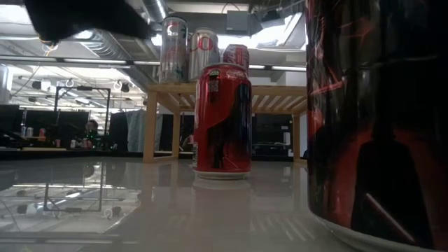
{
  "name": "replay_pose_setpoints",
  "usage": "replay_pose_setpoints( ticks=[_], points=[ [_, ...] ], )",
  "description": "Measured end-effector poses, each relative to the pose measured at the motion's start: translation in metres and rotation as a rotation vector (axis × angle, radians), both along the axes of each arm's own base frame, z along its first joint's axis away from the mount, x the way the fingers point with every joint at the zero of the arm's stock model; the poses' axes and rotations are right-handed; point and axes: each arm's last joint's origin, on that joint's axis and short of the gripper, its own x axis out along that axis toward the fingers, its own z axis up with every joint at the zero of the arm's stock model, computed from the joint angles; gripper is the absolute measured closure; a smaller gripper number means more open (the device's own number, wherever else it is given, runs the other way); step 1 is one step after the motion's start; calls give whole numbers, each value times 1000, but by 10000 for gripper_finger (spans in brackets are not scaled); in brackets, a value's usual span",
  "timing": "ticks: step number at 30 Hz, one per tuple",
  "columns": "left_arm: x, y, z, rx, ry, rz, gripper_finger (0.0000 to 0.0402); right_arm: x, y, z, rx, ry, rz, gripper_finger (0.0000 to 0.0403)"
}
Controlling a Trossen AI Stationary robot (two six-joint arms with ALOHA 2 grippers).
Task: Place canned beverage on shelf
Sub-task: Put the red soda can on the shelf
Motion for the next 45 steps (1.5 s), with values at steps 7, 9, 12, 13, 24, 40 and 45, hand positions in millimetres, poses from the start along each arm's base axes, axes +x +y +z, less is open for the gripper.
replay_pose_setpoints(
  ticks=[7,9,12,13,24,40,45],
  points=[
    [6,18,-20,-22,20,-47,79,9,2,-26,3,-30,-47,56],
    [7,24,-25,-1,36,-46,79,17,3,-34,-12,-33,-62,56],
    [11,37,-32,32,53,-24,79,29,1,-48,-30,-31,-106,56],
    [13,43,-35,47,62,-11,79,35,-1,-54,-31,-34,-128,56],
    [11,75,-60,94,137,62,79,75,-15,-83,62,-170,-216,56],
    [19,113,-68,101,248,132,79,99,-7,-82,89,-192,-187,56],
    [11,113,-68,117,321,110,79,99,-6,-82,135,-176,-151,56]
  ],
)
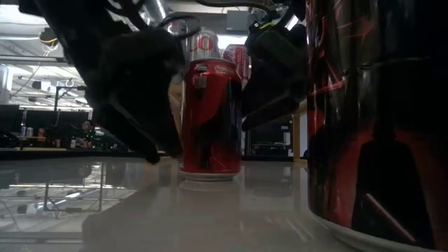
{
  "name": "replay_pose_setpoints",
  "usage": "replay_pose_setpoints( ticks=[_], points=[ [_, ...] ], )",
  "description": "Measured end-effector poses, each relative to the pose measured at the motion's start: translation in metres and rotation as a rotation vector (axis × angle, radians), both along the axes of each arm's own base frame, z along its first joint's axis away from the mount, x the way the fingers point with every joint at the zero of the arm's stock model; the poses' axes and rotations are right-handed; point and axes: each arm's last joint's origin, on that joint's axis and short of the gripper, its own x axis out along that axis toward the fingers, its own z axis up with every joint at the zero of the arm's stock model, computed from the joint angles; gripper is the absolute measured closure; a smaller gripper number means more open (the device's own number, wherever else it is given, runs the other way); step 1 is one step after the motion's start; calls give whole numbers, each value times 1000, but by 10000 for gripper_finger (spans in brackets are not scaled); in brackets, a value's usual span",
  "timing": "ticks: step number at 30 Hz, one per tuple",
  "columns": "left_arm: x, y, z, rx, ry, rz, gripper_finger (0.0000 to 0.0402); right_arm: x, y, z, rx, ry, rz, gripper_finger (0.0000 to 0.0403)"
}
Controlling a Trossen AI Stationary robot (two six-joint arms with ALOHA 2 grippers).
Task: Place canned beverage on shelf
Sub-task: Put the red soda can on the shelf
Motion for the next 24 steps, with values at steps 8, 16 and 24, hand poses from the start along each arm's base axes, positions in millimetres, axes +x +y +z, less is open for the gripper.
replay_pose_setpoints(
  ticks=[8,16,24],
  points=[
    [-13,12,21,86,-3,99,79,-1,6,0,73,17,85,56],
    [-12,18,26,79,-8,115,79,-4,17,-1,120,43,184,56],
    [-17,6,26,55,10,60,79,-2,27,4,107,-30,270,56]
  ],
)
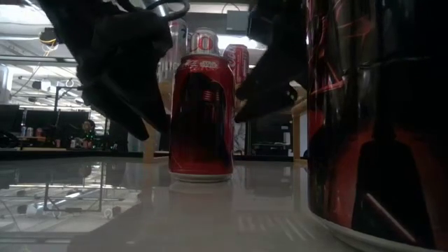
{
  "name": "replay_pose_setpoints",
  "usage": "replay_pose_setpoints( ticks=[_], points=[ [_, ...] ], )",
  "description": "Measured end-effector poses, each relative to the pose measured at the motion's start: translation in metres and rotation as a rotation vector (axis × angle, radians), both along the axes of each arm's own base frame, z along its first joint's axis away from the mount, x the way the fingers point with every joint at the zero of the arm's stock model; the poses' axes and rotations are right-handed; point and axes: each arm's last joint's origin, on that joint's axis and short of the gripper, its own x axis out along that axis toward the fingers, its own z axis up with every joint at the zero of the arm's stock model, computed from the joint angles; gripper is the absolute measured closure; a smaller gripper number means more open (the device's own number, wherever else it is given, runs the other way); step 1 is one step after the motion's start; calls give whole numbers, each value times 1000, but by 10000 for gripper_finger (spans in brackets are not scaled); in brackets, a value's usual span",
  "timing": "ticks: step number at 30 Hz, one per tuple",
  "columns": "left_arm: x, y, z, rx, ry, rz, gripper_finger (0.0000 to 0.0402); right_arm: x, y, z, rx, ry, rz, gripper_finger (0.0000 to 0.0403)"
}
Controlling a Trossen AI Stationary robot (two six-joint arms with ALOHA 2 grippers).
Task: Place canned beverage on shelf
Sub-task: Put the red soda can on the shelf
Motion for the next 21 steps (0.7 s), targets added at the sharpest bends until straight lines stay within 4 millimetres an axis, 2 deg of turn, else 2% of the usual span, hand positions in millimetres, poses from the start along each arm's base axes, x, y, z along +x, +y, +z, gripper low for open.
replay_pose_setpoints(
  ticks=[4,9,13,16,21],
  points=[
    [-2,-4,0,2,1,-12,79,5,7,-4,-47,-65,17,56],
    [-5,-11,-1,-62,33,-67,79,4,5,-18,-83,8,18,56],
    [-8,-30,3,-115,2,-194,79,-4,2,-26,-172,112,13,56],
    [-7,-45,8,-159,-63,-293,79,-4,-6,-27,-230,118,-56,56],
    [-6,-47,3,-101,-100,-219,79,7,-19,-20,-187,32,-151,56]
  ],
)
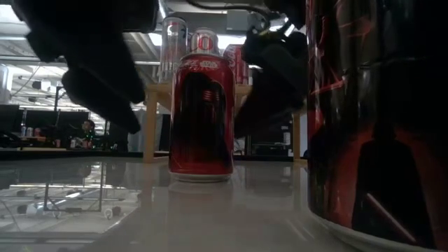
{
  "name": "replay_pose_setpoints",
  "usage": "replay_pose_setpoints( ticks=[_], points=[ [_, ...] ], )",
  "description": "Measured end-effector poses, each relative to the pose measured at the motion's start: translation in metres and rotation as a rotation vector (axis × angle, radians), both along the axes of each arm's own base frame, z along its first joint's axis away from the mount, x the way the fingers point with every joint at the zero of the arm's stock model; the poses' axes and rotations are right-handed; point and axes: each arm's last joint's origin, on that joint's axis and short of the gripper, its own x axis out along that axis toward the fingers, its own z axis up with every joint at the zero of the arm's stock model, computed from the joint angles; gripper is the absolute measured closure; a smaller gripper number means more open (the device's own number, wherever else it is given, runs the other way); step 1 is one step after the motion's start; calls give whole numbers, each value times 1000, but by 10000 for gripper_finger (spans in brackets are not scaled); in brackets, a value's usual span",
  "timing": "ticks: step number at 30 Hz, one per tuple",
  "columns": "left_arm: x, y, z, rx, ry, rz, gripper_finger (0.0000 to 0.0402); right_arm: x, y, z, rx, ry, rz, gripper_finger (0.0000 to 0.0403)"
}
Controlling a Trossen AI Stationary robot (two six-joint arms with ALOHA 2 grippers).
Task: Place canned beverage on shelf
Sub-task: Put the red soda can on the shelf
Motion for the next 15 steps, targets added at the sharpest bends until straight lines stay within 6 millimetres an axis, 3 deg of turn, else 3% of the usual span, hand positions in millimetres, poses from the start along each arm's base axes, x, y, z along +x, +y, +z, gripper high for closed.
replay_pose_setpoints(
  ticks=[9,15],
  points=[
    [9,16,1,25,-24,81,79,10,-7,10,29,-131,-52,56],
    [11,26,-1,28,2,145,79,8,-2,8,50,-107,-8,56]
  ],
)
